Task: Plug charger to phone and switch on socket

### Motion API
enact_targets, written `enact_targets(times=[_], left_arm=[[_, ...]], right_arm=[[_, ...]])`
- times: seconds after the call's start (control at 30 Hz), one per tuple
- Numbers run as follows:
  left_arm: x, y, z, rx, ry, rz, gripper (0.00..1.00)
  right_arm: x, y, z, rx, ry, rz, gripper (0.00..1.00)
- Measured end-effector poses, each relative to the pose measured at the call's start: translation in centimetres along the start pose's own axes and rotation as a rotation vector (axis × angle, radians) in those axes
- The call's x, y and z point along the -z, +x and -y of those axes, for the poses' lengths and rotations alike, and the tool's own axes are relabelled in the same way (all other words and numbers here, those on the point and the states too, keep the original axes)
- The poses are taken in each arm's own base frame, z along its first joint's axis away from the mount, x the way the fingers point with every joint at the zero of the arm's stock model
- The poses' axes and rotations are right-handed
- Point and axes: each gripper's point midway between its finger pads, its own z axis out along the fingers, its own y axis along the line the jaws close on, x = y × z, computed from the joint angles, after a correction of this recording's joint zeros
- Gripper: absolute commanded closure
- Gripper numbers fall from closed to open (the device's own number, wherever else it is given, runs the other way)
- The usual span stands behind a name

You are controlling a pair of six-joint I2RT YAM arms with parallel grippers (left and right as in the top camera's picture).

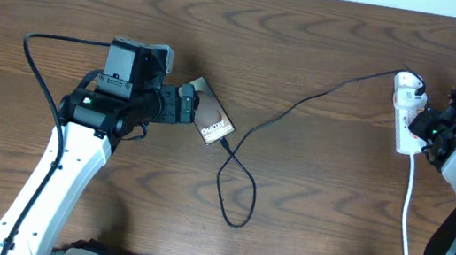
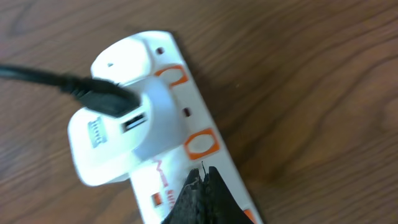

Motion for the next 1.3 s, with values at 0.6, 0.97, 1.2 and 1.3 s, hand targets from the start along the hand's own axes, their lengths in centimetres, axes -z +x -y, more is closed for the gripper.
enact_targets(times=[0.6, 0.97, 1.2, 1.3], left_arm=[[0.0, 0.0, 0.0, 0.000, 0.000, 0.000, 0.02], [0.0, 0.0, 0.0, 0.000, 0.000, 0.000, 0.02], [0.0, 0.0, 0.0, 0.000, 0.000, 0.000, 0.02], [0.0, 0.0, 0.0, 0.000, 0.000, 0.000, 0.02]], right_arm=[[-0.6, -2.0, -0.1, 0.021, -0.043, 0.090, 0.99], [-2.4, -1.2, -0.3, 0.015, -0.078, 0.053, 0.99], [-3.1, -2.1, -0.3, 0.014, -0.091, 0.063, 0.99], [-3.7, -1.7, -0.2, 0.012, -0.094, 0.054, 0.99]])
